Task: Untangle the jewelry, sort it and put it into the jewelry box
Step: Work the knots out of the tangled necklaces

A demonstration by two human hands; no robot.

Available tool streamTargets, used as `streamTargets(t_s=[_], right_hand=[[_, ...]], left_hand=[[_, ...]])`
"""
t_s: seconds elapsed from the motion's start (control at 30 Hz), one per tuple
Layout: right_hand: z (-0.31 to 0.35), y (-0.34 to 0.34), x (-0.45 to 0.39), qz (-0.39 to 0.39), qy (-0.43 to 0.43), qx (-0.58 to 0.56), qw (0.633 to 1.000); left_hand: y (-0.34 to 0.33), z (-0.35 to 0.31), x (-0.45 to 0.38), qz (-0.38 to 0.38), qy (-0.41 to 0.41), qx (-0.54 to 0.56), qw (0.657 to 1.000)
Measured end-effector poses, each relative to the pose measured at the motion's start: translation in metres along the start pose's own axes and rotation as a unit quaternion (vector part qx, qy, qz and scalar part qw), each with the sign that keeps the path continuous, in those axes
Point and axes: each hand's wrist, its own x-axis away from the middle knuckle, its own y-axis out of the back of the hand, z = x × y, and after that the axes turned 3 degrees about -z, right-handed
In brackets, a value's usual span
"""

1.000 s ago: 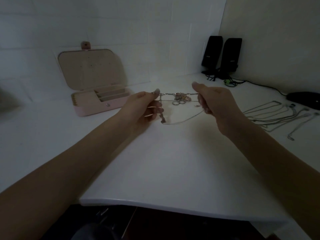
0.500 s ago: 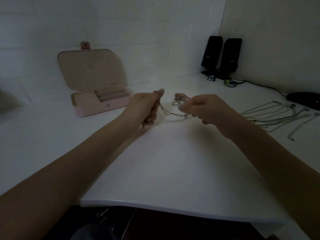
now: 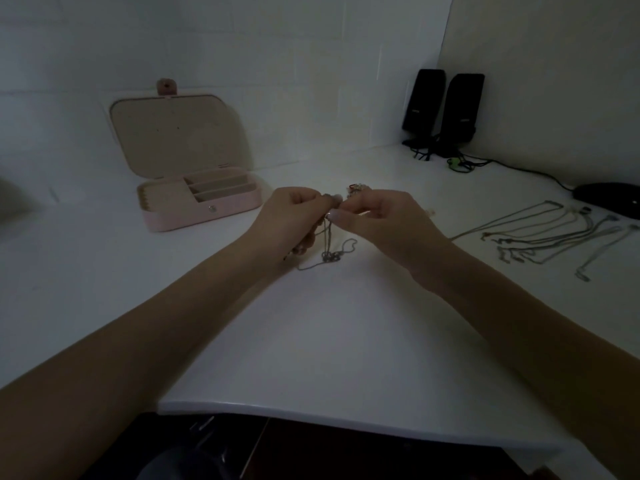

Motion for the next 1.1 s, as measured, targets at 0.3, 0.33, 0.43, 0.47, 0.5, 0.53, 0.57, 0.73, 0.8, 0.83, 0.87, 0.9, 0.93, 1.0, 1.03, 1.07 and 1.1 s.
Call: streamTargets(t_s=[0.3,0.33,0.43,0.47,0.5,0.53,0.57,0.73,0.8,0.83,0.87,0.9,0.93,1.0,1.03,1.07,1.1], right_hand=[[0.007,0.016,-0.008,0.003,-0.151,-0.272,0.95],[0.008,0.019,-0.009,0.008,-0.162,-0.317,0.934],[0.008,0.019,-0.009,0.033,-0.174,-0.387,0.905],[0.007,0.018,-0.009,0.043,-0.177,-0.405,0.896],[0.007,0.017,-0.009,0.053,-0.182,-0.424,0.885],[0.006,0.016,-0.008,0.063,-0.191,-0.444,0.873],[0.006,0.017,-0.008,0.071,-0.2,-0.461,0.861],[0.003,0.023,-0.01,0.109,-0.213,-0.461,0.855],[0.003,0.026,-0.01,0.131,-0.205,-0.406,0.881],[0.002,0.028,-0.01,0.132,-0.189,-0.348,0.909],[0.002,0.029,-0.01,0.123,-0.163,-0.267,0.942],[0.002,0.03,-0.009,0.112,-0.133,-0.179,0.968],[0.003,0.03,-0.008,0.101,-0.106,-0.103,0.984],[0.005,0.031,-0.008,0.083,-0.077,-0.027,0.993],[0.005,0.033,-0.008,0.076,-0.072,-0.015,0.994],[0.005,0.034,-0.009,0.07,-0.063,-0.005,0.996],[0.005,0.035,-0.009,0.057,-0.049,0.024,0.997]], left_hand=[[0.004,0.007,-0.006,-0.051,-0.037,-0.063,0.996],[0.004,0.007,-0.006,-0.052,-0.039,-0.067,0.996],[0.004,0.006,-0.005,-0.042,-0.033,-0.064,0.997],[0.004,0.005,-0.004,-0.038,-0.029,-0.058,0.997],[0.005,0.005,-0.004,-0.034,-0.026,-0.052,0.998],[0.006,0.004,-0.004,-0.029,-0.023,-0.048,0.998],[0.007,0.003,-0.004,-0.025,-0.019,-0.047,0.998],[0.011,0.001,-0.004,-0.023,0.003,-0.033,0.999],[0.013,0.0,-0.005,-0.038,0.007,-0.023,0.999],[0.015,0.0,-0.006,-0.05,0.008,-0.014,0.999],[0.016,0.001,-0.007,-0.062,0.008,-0.008,0.998],[0.017,0.001,-0.007,-0.074,0.009,-0.007,0.997],[0.017,0.001,-0.007,-0.084,0.01,-0.005,0.996],[0.018,0.002,-0.008,-0.105,0.014,0.002,0.994],[0.019,0.002,-0.009,-0.116,0.016,0.005,0.993],[0.02,0.002,-0.009,-0.125,0.012,0.006,0.992],[0.02,0.003,-0.01,-0.132,0.002,0.004,0.991]])
